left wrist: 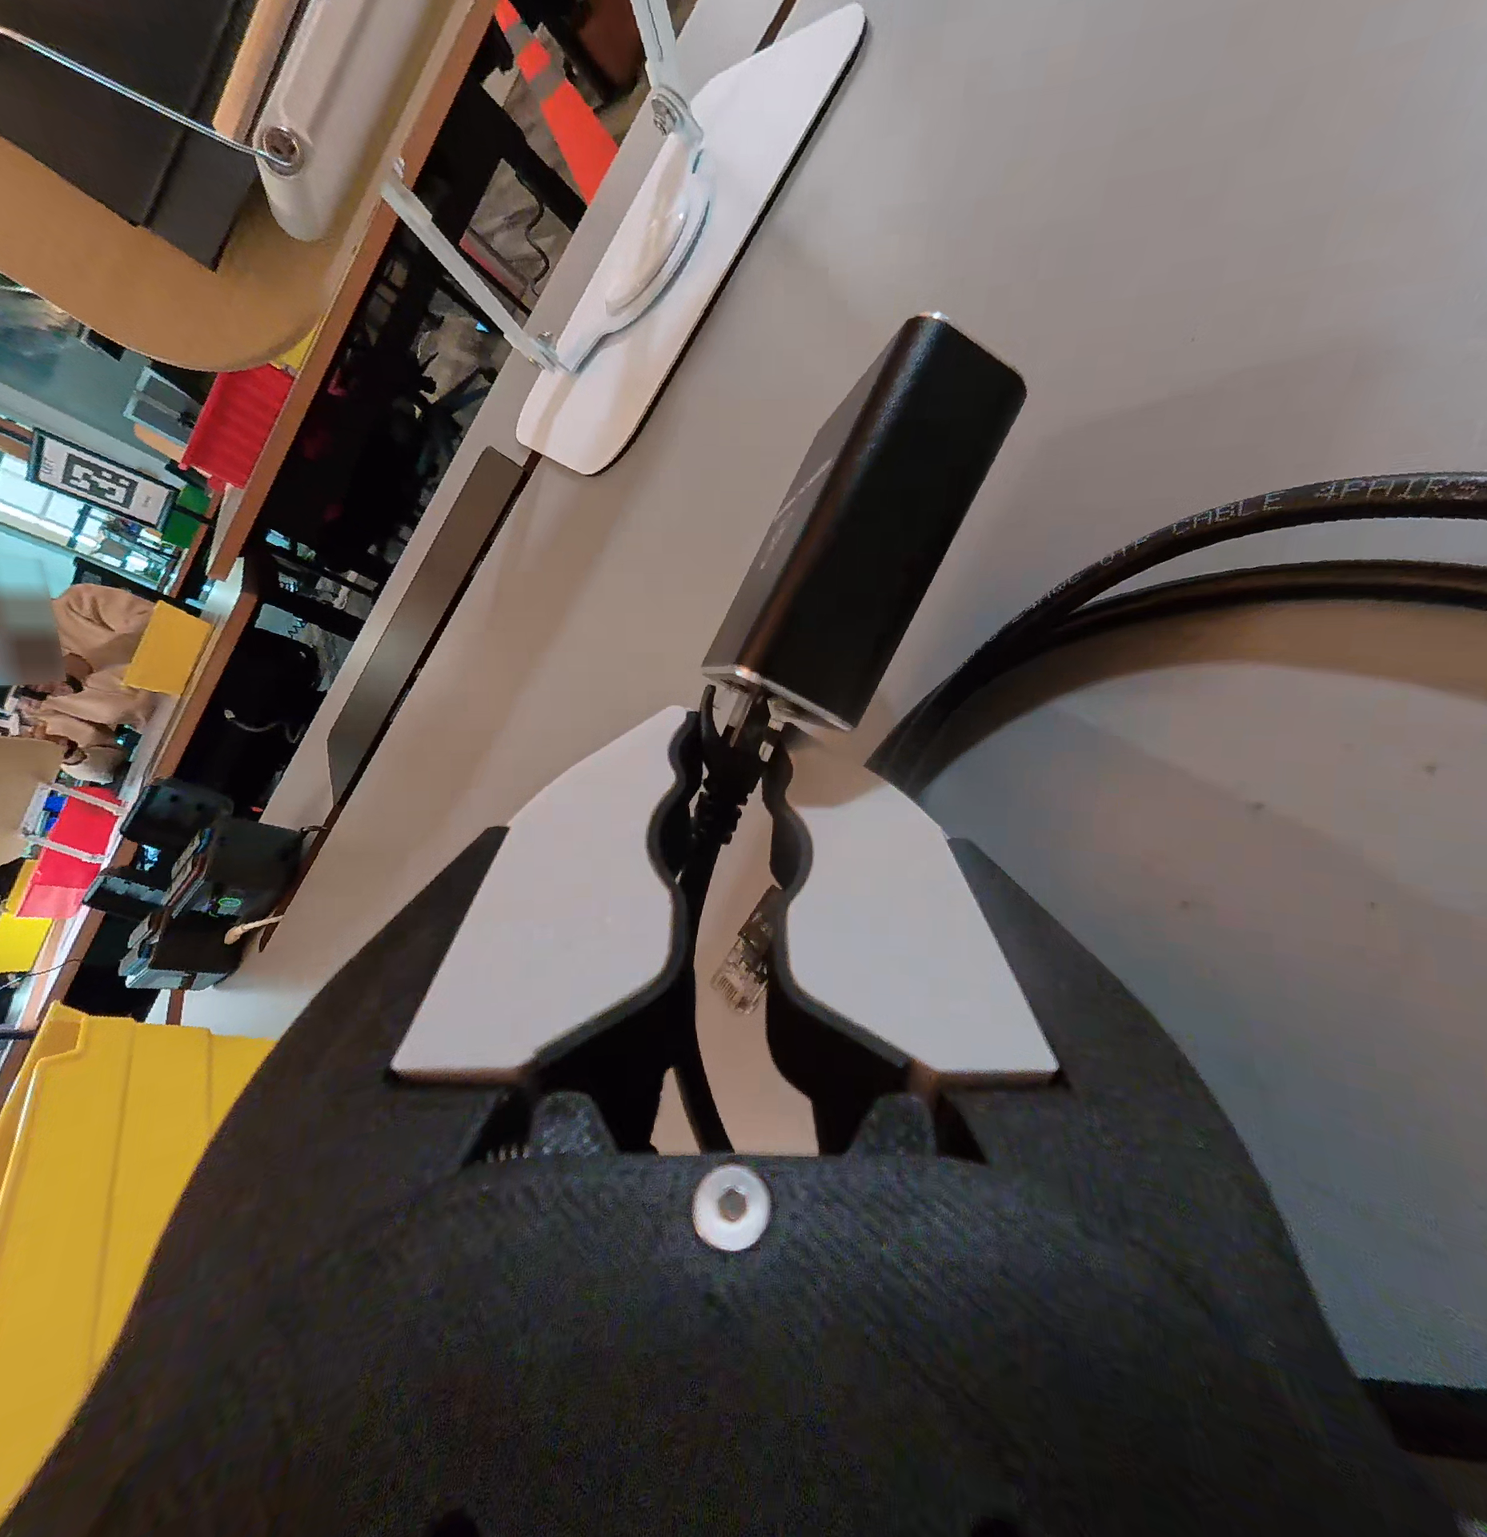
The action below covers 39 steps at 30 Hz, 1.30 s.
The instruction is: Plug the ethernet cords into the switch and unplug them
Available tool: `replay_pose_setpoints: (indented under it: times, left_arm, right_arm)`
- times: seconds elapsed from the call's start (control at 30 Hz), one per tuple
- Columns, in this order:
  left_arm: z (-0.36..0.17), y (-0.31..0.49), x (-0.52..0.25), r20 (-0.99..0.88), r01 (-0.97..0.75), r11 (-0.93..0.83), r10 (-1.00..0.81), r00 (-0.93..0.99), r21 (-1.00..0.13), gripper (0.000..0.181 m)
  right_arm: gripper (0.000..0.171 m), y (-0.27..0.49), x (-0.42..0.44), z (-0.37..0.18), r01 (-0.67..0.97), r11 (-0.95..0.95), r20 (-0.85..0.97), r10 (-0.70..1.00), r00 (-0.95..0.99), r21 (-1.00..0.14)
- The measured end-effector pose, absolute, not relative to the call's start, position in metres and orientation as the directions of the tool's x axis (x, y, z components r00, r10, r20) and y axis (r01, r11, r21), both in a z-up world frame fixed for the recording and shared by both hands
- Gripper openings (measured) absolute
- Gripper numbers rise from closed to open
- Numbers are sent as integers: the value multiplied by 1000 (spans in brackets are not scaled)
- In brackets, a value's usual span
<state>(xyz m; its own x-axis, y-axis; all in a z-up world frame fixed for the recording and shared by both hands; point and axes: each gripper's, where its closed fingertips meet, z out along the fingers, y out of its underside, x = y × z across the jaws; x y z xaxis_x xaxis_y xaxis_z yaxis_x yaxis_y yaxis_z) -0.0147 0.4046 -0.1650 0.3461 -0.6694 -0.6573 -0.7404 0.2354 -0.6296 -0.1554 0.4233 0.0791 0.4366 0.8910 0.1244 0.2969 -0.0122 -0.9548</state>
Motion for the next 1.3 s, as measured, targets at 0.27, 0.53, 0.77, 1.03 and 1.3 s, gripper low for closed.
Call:
replay_pose_setpoints:
  times: [0.27,0.53,0.77,1.03,1.3]
  left_arm:
    - [-164,403,-14,-652,-732,243,-677,342,-636,13]
    - [-163,404,-14,-636,-718,237,-687,353,-654,13]
    - [-163,404,-13,-631,-715,237,-693,350,-657,13]
    - [-163,403,-12,-634,-716,245,-694,341,-654,13]
    - [-164,403,-12,-634,-718,246,-697,335,-651,14]
  right_arm:
    - [41,488,-260,-2,655,4,241,932,272,-756]
    - [48,526,-294,-70,813,-31,252,943,216,-581]
    - [46,536,-291,-91,836,-176,134,950,283,-519]
    - [16,519,-299,-78,782,-255,-34,957,287,-568]
    - [12,508,-314,63,397,-218,-120,959,257,-892]
